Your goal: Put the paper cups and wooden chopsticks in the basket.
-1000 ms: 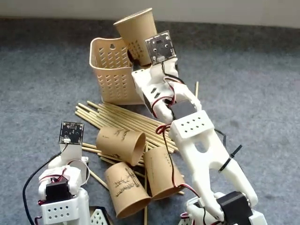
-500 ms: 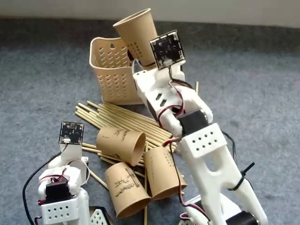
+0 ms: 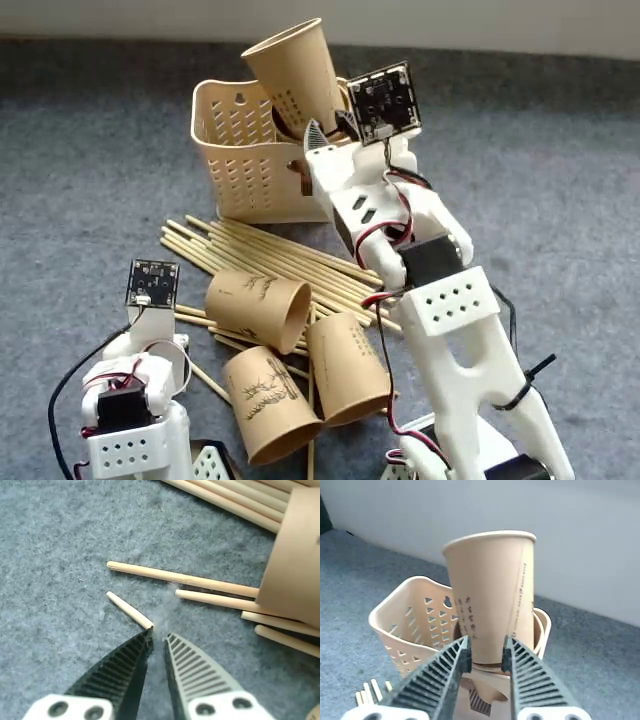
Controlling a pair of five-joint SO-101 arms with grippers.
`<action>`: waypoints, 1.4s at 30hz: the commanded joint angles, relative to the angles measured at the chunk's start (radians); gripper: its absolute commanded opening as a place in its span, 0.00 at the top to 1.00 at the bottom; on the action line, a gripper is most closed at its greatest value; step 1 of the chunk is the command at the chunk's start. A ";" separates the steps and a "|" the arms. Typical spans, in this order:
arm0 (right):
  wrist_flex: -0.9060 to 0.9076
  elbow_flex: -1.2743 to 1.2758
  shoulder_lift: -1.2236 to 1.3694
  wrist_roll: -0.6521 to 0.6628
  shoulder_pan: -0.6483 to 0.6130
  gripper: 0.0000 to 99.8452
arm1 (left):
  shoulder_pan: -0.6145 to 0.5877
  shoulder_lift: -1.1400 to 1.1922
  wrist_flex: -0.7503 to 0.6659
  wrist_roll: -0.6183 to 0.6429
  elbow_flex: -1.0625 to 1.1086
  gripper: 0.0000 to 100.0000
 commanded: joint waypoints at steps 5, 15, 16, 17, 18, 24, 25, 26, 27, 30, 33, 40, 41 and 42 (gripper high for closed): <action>-0.090 -0.010 0.154 0.000 0.031 0.91 | -0.007 -0.004 0.005 -0.002 0.019 0.95; -0.113 -0.008 0.199 0.000 0.031 0.91 | -0.007 -0.004 0.005 -0.002 0.019 0.95; -0.113 -0.007 0.200 0.000 0.031 0.91 | -0.007 -0.004 0.005 -0.002 0.019 0.95; -0.113 -0.005 0.200 0.000 0.031 0.91 | -0.007 -0.004 0.005 -0.002 0.019 0.95; -0.113 0.004 0.200 0.000 0.033 0.91 | -0.007 -0.004 0.005 -0.002 0.019 0.95; -0.102 0.036 0.185 0.000 0.051 0.91 | -0.007 -0.004 0.005 -0.002 0.019 0.95; -0.074 0.031 0.173 0.000 0.056 0.91 | -0.007 -0.004 0.005 -0.002 0.019 0.95; -0.042 0.031 0.154 0.000 0.058 0.91 | -0.007 -0.004 0.005 -0.002 0.019 0.95; -0.015 0.031 0.131 0.000 0.058 0.91 | -0.007 -0.004 0.005 -0.002 0.019 0.95; 0.041 0.031 0.041 0.000 0.058 0.91 | -0.007 -0.004 0.005 -0.002 0.019 0.95; 0.044 0.042 -0.047 -0.002 0.058 0.91 | -0.007 -0.004 0.005 -0.002 0.019 0.95; 0.041 0.116 -0.191 -0.008 0.045 0.91 | -0.007 -0.004 0.005 -0.002 0.019 0.95; 0.041 0.127 -0.208 -0.008 0.039 0.91 | -0.007 -0.004 0.005 -0.002 0.019 0.95; 0.041 0.134 -0.226 -0.008 0.035 0.91 | -0.007 -0.004 0.005 -0.002 0.019 0.95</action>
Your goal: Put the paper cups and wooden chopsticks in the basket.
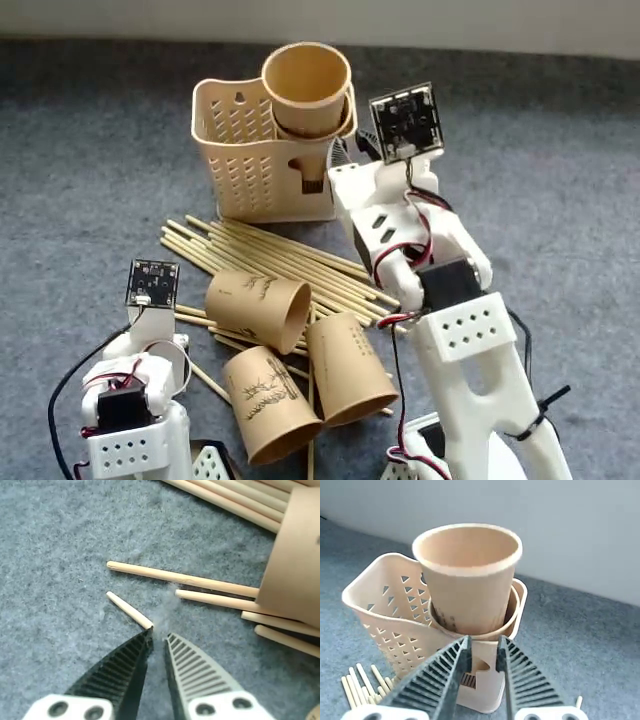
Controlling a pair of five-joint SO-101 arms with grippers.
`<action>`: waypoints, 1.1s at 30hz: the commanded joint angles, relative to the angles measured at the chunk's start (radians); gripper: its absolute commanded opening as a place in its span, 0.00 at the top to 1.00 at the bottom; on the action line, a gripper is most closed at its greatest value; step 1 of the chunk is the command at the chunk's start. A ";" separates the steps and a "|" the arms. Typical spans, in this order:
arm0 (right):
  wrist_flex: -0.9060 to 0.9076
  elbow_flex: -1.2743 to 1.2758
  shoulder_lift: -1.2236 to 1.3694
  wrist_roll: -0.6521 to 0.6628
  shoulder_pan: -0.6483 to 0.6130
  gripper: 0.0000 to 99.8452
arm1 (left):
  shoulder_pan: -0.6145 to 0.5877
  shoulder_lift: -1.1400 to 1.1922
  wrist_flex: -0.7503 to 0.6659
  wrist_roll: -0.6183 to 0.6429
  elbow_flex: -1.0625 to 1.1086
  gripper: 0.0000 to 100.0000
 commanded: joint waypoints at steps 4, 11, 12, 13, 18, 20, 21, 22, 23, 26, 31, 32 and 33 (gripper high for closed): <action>-0.001 0.036 -0.134 -0.011 -0.010 0.91 | -0.007 -0.004 0.005 -0.002 0.019 0.95; -0.001 0.038 -0.150 -0.011 -0.008 0.91 | -0.007 -0.004 0.005 -0.002 0.019 0.95; -0.001 0.038 -0.150 -0.011 -0.008 0.91 | -0.007 -0.004 0.005 -0.002 0.019 0.95; -0.001 0.038 -0.151 -0.011 -0.008 0.91 | -0.007 -0.004 0.005 -0.002 0.019 0.95; 0.002 0.038 -0.160 -0.011 -0.008 0.91 | -0.007 -0.004 0.005 -0.002 0.019 0.95; 0.002 0.038 -0.160 -0.011 -0.007 0.91 | -0.007 -0.004 0.005 -0.002 0.019 0.95; 0.002 0.038 -0.160 -0.011 -0.007 0.91 | -0.007 -0.004 0.005 -0.002 0.019 0.95; 0.002 0.038 -0.160 -0.011 -0.007 0.91 | -0.007 -0.004 0.005 -0.002 0.019 0.95; 0.002 0.038 -0.160 -0.011 -0.007 0.91 | -0.007 -0.004 0.005 -0.002 0.019 0.95; 0.004 0.038 -0.162 -0.011 -0.008 0.91 | -0.007 -0.004 0.005 -0.002 0.019 0.95; 0.012 0.036 -0.162 -0.011 -0.010 0.91 | -0.007 -0.004 0.005 -0.002 0.019 0.95; 0.028 0.033 -0.162 -0.011 -0.010 0.91 | -0.007 -0.004 0.005 -0.002 0.019 0.95; 0.041 0.030 -0.162 -0.011 -0.010 0.91 | -0.007 -0.004 0.005 -0.002 0.019 0.95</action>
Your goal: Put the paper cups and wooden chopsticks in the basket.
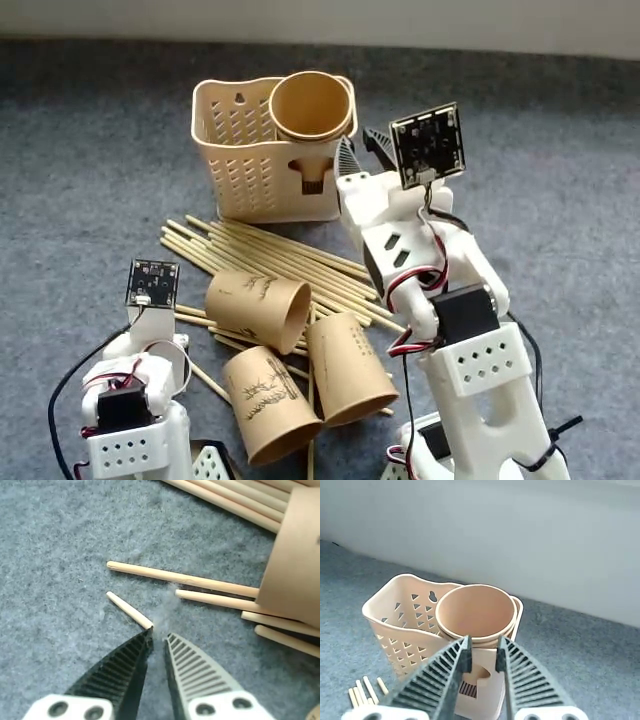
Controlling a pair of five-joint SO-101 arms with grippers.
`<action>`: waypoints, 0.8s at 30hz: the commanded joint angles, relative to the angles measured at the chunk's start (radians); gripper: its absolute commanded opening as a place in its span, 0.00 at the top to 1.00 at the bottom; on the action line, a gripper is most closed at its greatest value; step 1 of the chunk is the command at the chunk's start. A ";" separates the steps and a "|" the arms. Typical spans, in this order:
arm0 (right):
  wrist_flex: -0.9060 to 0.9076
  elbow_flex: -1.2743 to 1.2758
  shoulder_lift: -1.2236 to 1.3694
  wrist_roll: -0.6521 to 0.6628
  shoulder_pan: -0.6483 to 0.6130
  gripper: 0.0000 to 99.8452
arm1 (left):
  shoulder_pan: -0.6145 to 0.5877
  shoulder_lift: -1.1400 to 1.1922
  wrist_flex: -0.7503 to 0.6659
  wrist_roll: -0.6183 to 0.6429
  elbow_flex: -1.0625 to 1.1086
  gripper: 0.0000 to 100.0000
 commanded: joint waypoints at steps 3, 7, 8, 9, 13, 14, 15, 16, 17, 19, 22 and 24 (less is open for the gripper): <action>0.036 -0.013 -0.025 -0.011 -0.010 0.91 | -0.007 -0.004 0.005 -0.002 0.019 0.95; 0.036 -0.013 -0.025 -0.011 -0.010 0.91 | -0.007 -0.004 0.005 -0.002 0.019 0.95; 0.036 -0.013 -0.025 -0.011 -0.010 0.91 | -0.007 -0.004 0.005 -0.002 0.019 0.95; 0.039 -0.013 -0.025 -0.011 -0.010 0.91 | -0.007 -0.004 0.005 -0.002 0.019 0.95; 0.041 -0.013 -0.025 -0.011 -0.010 0.91 | -0.007 -0.004 0.005 -0.002 0.019 0.95; 0.041 -0.013 -0.025 -0.011 -0.012 0.91 | -0.007 -0.004 0.005 -0.002 0.019 0.95; 0.045 -0.013 -0.025 -0.011 -0.012 0.91 | -0.007 -0.004 0.005 -0.002 0.019 0.95; 0.068 -0.013 -0.025 -0.011 -0.012 0.91 | -0.007 -0.004 0.005 -0.002 0.019 0.95; 0.102 -0.015 -0.025 -0.011 -0.012 0.91 | -0.007 -0.004 0.005 -0.002 0.019 0.95; 0.148 -0.044 -0.027 -0.006 -0.024 0.91 | -0.007 -0.004 0.005 -0.002 0.019 0.95; 0.213 -0.111 -0.021 -0.003 -0.067 0.91 | -0.007 -0.004 0.005 -0.002 0.019 0.95; 0.219 -0.139 -0.025 -0.003 -0.104 0.91 | -0.007 -0.004 0.005 -0.002 0.019 0.95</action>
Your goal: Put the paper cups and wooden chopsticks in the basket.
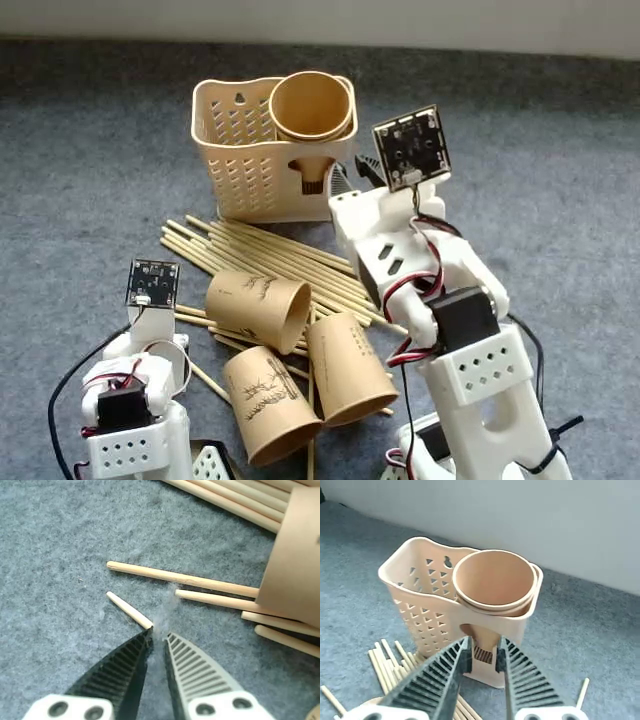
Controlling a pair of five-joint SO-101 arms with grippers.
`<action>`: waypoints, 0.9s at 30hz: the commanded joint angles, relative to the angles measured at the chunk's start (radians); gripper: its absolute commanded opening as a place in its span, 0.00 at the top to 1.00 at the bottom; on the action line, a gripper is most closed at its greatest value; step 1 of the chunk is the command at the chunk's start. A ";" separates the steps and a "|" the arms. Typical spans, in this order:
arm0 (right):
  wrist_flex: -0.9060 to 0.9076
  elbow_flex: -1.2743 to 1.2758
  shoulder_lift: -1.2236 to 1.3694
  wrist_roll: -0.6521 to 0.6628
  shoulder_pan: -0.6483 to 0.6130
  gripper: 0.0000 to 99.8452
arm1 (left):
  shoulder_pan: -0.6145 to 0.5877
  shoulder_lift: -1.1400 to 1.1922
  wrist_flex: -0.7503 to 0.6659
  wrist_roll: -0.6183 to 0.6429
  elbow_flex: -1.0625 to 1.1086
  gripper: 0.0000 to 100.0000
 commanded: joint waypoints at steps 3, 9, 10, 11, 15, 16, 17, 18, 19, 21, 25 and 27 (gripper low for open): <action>0.051 -0.076 -0.025 -0.003 -0.074 0.91 | -0.007 -0.004 0.005 -0.002 0.019 0.95; 0.248 -0.147 -0.027 0.058 -0.076 0.91 | -0.007 -0.004 0.005 -0.002 0.019 0.95; 0.278 -0.159 -0.027 0.074 -0.076 0.91 | -0.007 -0.004 0.005 -0.002 0.019 0.95; 0.308 -0.168 -0.027 0.083 -0.073 0.91 | -0.007 -0.004 0.005 -0.002 0.019 0.95; 0.414 -0.177 -0.027 0.087 -0.070 0.91 | -0.007 -0.004 0.005 -0.002 0.019 0.95; 0.433 -0.177 -0.028 0.087 -0.070 0.91 | -0.007 -0.004 0.005 -0.002 0.019 0.95; 0.441 -0.173 -0.041 0.087 -0.070 0.91 | -0.007 -0.004 0.005 -0.002 0.019 0.95; 0.444 -0.173 -0.059 0.087 -0.070 0.91 | -0.007 -0.004 0.005 -0.002 0.019 0.95; 0.443 -0.170 -0.087 0.087 -0.070 0.91 | -0.007 -0.004 0.005 -0.002 0.019 0.95; 0.447 -0.143 -0.150 0.087 -0.070 0.91 | -0.007 -0.004 0.005 -0.002 0.019 0.95; 0.447 -0.065 -0.277 0.094 -0.070 0.91 | -0.007 -0.004 0.005 -0.002 0.019 0.95; 0.449 -0.013 -0.326 0.137 -0.070 0.91 | -0.007 -0.004 0.005 -0.002 0.019 0.95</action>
